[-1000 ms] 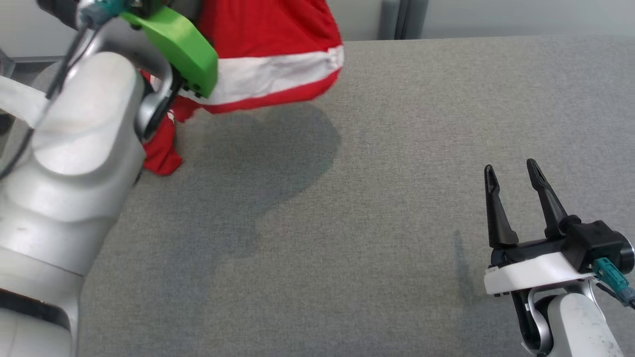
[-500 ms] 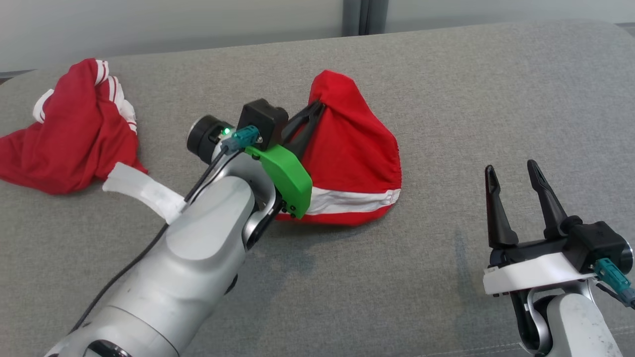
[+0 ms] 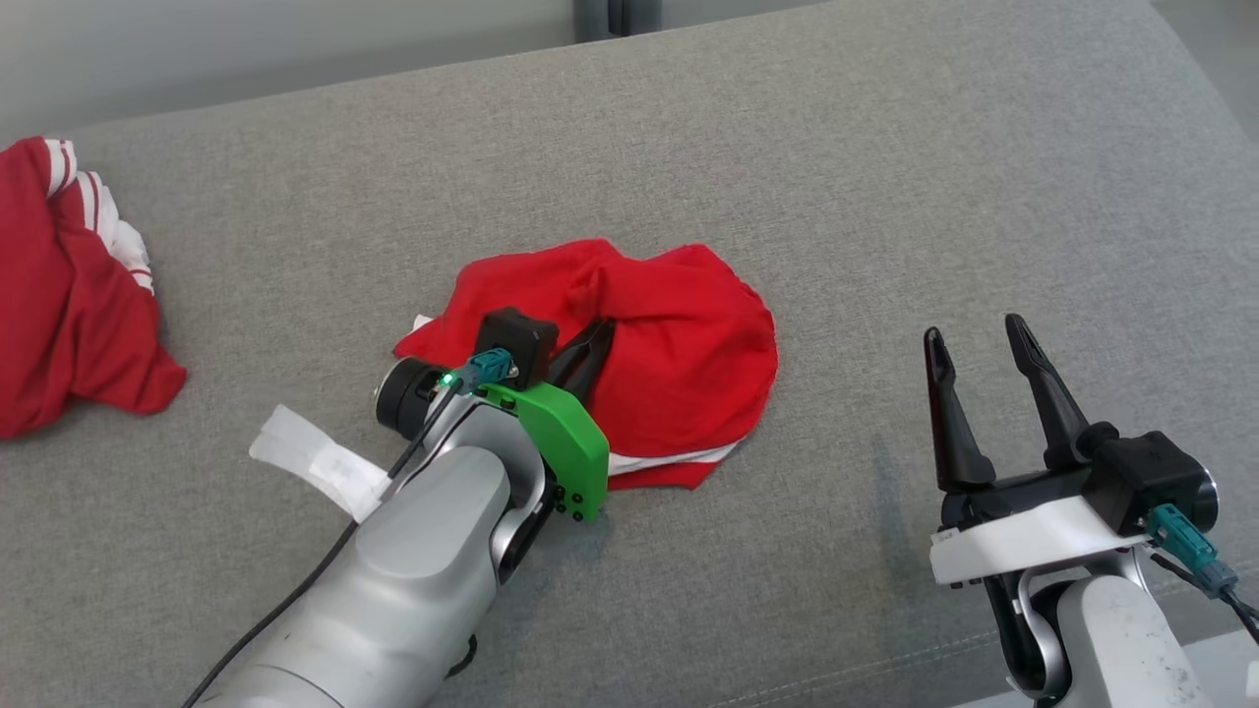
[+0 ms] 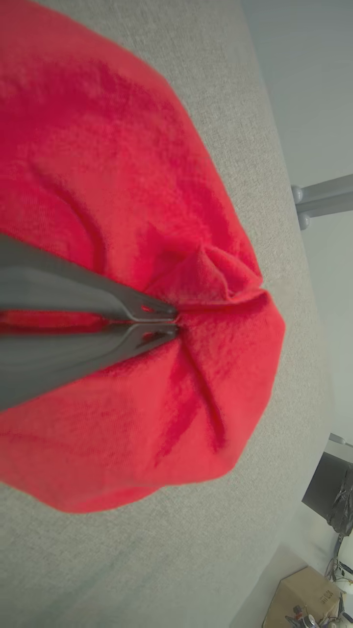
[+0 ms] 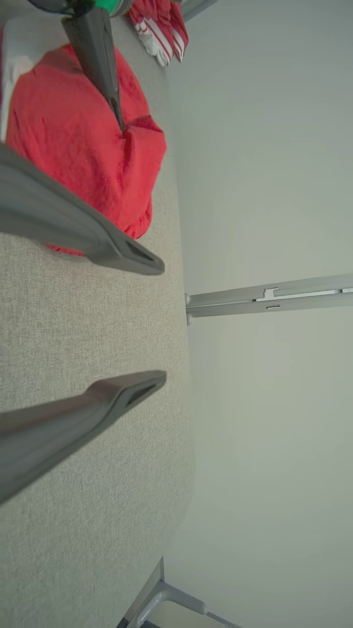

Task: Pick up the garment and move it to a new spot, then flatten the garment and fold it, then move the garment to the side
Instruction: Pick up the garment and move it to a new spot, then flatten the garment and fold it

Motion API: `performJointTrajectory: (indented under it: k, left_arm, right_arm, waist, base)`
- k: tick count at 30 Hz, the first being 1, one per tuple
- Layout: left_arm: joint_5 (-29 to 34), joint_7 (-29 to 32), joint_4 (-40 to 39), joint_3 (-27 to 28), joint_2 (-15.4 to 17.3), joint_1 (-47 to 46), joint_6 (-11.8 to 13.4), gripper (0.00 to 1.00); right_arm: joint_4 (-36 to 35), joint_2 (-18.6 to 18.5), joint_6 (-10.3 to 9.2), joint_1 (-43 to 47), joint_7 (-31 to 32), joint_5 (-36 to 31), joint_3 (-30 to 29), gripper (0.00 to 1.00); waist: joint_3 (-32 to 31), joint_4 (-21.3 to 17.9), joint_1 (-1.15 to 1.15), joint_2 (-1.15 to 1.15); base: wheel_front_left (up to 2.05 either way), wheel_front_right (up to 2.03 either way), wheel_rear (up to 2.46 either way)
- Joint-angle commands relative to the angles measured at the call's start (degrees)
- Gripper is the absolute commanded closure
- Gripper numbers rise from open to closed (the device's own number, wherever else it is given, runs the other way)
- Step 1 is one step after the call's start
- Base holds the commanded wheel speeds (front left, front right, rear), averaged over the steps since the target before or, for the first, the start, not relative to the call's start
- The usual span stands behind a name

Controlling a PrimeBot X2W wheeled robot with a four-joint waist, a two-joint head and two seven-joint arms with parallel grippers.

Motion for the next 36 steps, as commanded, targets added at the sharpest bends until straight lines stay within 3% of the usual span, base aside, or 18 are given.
performJointTrajectory:
  k: [1, 3, 5, 14, 20, 36]
  left_arm:
    - [-1.10, -0.43, -0.29, -0.70, 0.19, 1.03, 0.54, 1.00]
    - [-2.61, -0.62, -0.43, -1.38, 0.20, 1.26, 1.39, 1.00]
    - [-3.66, -0.79, -0.96, -1.48, 0.18, 1.14, 2.06, 0.00]
    - [-4.27, -0.99, -5.80, 3.67, 0.20, 1.94, 3.61, 0.00]
    - [-1.91, -0.93, -3.80, 9.44, 1.12, 5.49, 3.91, 0.00]
    - [-3.91, -0.92, 10.15, 11.19, 0.64, 5.10, -0.16, 0.00]
  right_arm:
    - [0.17, -0.15, 0.00, 0.15, -0.19, 0.44, 0.13, 0.00]
    - [0.30, -0.15, 0.00, 0.42, -0.19, 0.48, 0.05, 0.00]
    - [0.35, -0.15, 0.00, 0.79, -0.19, 0.58, -0.26, 0.00]
    - [0.20, -0.15, 0.00, 1.78, -0.19, 0.54, -1.22, 0.00]
    - [0.35, -0.16, 0.00, 2.79, -0.19, 0.53, -1.70, 0.00]
    - [-0.22, -0.16, 0.00, 2.39, -0.19, -0.26, -1.32, 0.00]
  waist:
    - [-0.12, -0.77, 0.00, -0.01]
    - [-0.48, -0.74, 0.00, -0.01]
    - [-0.89, -0.39, 0.00, -0.01]
    - [-3.43, 3.04, 0.00, -0.01]
    - [-5.57, 5.15, 0.00, -0.01]
    - [-3.92, 3.88, 0.00, -0.01]
  base:
    - [0.00, 0.00, 0.00]
    - [0.00, 0.00, 0.00]
    - [0.00, 0.00, 0.00]
    - [0.00, 0.00, 0.00]
    - [0.00, 0.00, 0.00]
    - [0.00, 0.00, 0.00]
